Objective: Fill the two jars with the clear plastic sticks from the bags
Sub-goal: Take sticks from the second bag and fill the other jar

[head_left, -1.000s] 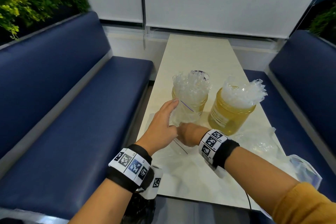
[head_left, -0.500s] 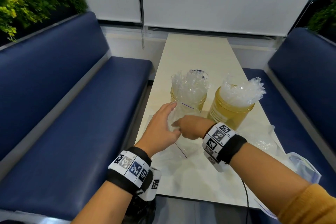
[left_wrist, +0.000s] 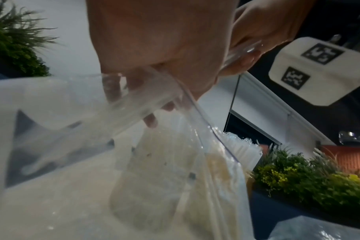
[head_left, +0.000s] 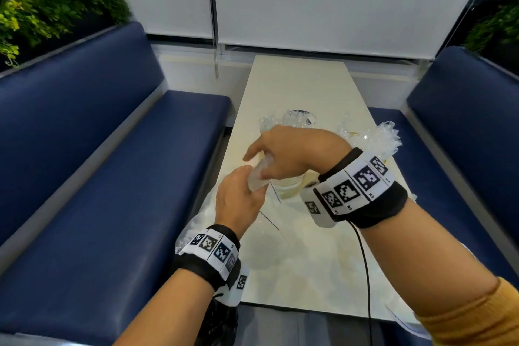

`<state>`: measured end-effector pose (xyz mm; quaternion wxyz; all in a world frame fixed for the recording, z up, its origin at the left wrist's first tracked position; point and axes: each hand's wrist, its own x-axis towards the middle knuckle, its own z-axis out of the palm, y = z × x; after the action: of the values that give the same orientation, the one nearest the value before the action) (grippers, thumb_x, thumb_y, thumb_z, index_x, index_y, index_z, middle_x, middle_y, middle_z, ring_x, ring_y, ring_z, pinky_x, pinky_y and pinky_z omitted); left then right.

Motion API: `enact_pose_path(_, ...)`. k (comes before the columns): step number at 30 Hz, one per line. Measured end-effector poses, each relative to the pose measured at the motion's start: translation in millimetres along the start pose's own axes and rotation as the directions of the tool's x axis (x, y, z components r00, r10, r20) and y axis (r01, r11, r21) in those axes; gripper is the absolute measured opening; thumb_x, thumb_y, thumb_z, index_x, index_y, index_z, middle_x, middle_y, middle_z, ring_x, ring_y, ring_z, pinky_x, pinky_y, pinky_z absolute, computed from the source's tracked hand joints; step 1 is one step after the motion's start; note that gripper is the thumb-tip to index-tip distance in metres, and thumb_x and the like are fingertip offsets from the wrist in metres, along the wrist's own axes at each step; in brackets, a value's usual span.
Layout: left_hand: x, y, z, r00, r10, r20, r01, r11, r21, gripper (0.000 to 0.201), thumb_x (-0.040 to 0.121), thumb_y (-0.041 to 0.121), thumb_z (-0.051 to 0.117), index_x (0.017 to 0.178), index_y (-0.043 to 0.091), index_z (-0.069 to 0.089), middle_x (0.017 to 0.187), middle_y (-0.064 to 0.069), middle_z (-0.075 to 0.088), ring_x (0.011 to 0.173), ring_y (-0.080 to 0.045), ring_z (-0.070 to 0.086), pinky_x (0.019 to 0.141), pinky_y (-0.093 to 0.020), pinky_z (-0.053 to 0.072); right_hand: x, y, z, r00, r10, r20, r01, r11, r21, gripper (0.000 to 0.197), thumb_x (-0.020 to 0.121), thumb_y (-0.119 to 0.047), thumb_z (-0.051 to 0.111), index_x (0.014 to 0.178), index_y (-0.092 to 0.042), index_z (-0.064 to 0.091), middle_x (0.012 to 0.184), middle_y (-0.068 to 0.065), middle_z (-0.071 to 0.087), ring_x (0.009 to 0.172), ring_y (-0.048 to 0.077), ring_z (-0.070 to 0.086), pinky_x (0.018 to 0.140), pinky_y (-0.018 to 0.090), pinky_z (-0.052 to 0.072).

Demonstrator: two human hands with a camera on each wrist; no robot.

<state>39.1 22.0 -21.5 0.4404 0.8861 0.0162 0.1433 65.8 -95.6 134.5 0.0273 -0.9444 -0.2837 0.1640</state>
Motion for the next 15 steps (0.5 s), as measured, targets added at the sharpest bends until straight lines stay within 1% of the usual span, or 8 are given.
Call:
enact_pose_path(2, 0.3, -0.4, 0.1, 1.0, -0.015, -0.023, 0.013, 0.999, -0.05, 0.033, 0.091, 0.046, 0.065, 0.079, 0.015, 0.061, 0.066, 0.005, 0.061, 0.06, -0.019, 0.056, 0.055, -0.04, 0.05, -1.0, 4.5, -3.8, 0.993, -0.055, -0.108, 0.067, 0.992, 0.111, 0.05, 0.088, -0.057, 0.062, 0.133, -0.036, 0.058, 0.112, -0.01, 0.066, 0.1, 0.014, 0.063, 0.093, 0.033, 0.05)
enact_pose_path(3, 0.8, 0.6, -0.2, 0.999, -0.019, -0.03, 0.017, 0.998, -0.065, 0.036, 0.091, 0.046, 0.065, 0.074, 0.016, 0.058, 0.062, 0.005, 0.058, 0.056, -0.018, 0.053, 0.053, -0.039, 0.049, 0.4, 5.9, -3.1, 0.975, -0.064, -0.214, 0.099, 0.982, 0.161, 0.046, 0.091, -0.061, 0.056, 0.127, -0.034, 0.064, 0.109, -0.01, 0.069, 0.099, 0.011, 0.063, 0.093, 0.033, 0.05)
enact_pose_path(6, 3.3, 4.4, -0.8, 0.999, -0.036, -0.037, 0.032, 0.992, -0.121, 0.042, 0.091, 0.044, 0.067, 0.063, 0.019, 0.048, 0.054, 0.006, 0.048, 0.049, -0.018, 0.042, 0.047, -0.034, 0.04, 10.6, 0.0, 12.1, 0.854, 0.004, -0.52, 0.156, 0.952, 0.264, 0.043, 0.102, -0.049, 0.044, 0.094, -0.023, 0.078, 0.087, -0.009, 0.069, 0.079, 0.008, 0.06, 0.082, 0.034, 0.049)
enact_pose_path(8, 4.2, 6.3, -0.7, 0.996, -0.069, -0.05, 0.06, 0.983, -0.174, 0.047, 0.091, 0.038, 0.07, 0.058, 0.02, 0.041, 0.05, 0.009, 0.042, 0.047, -0.016, 0.034, 0.045, -0.03, 0.031, 20.3, -6.3, 28.4, 0.825, 0.049, -0.563, 0.17, 0.929, 0.33, 0.046, 0.104, -0.042, 0.044, 0.083, -0.02, 0.079, 0.077, -0.008, 0.07, 0.072, 0.008, 0.062, 0.08, 0.034, 0.051)
enact_pose_path(10, 1.8, 6.8, -1.5, 0.994, -0.1, -0.054, 0.085, 0.971, -0.224, 0.049, 0.09, 0.037, 0.071, 0.058, 0.018, 0.041, 0.05, 0.008, 0.039, 0.046, -0.015, 0.031, 0.044, -0.028, 0.029, 26.4, -9.3, 38.3, 0.805, 0.08, -0.588, 0.271, 0.832, 0.484, 0.039, 0.103, -0.037, 0.048, 0.088, -0.017, 0.079, 0.079, -0.006, 0.073, 0.074, 0.008, 0.067, 0.082, 0.034, 0.055)
enact_pose_path(12, 0.7, 6.6, -2.8, 0.991, -0.113, -0.066, 0.095, 0.967, -0.235, 0.051, 0.089, 0.04, 0.072, 0.057, 0.018, 0.039, 0.049, 0.008, 0.038, 0.045, -0.013, 0.031, 0.044, -0.025, 0.029, 28.1, -6.7, 38.8, 0.738, 0.126, -0.662, 0.407, 0.7, 0.587, 0.026, 0.1, -0.035, 0.056, 0.106, -0.017, 0.074, 0.089, -0.005, 0.071, 0.083, 0.009, 0.066, 0.083, 0.03, 0.055)
enact_pose_path(14, 2.8, 7.3, -5.5, 0.988, -0.127, -0.085, 0.106, 0.971, -0.216, 0.053, 0.09, 0.042, 0.071, 0.055, 0.019, 0.038, 0.048, 0.009, 0.038, 0.043, -0.01, 0.03, 0.043, -0.019, 0.027, 27.3, -1.3, 41.0, 0.66, 0.221, -0.718, 0.402, 0.704, 0.586, 0.034, 0.092, -0.047, 0.064, 0.117, -0.024, 0.066, 0.095, -0.01, 0.065, 0.088, 0.005, 0.061, 0.081, 0.024, 0.052)
enact_pose_path(15, 5.6, 7.6, -7.0, 0.988, -0.126, -0.092, 0.104, 0.972, -0.212, 0.052, 0.09, 0.043, 0.07, 0.056, 0.018, 0.039, 0.048, 0.007, 0.04, 0.044, -0.009, 0.032, 0.043, -0.018, 0.027, 27.3, 0.8, 44.5, 0.657, 0.255, -0.709, 0.349, 0.731, 0.586, 0.041, 0.087, -0.056, 0.065, 0.115, -0.027, 0.064, 0.094, -0.014, 0.062, 0.086, 0.003, 0.06, 0.078, 0.023, 0.052)
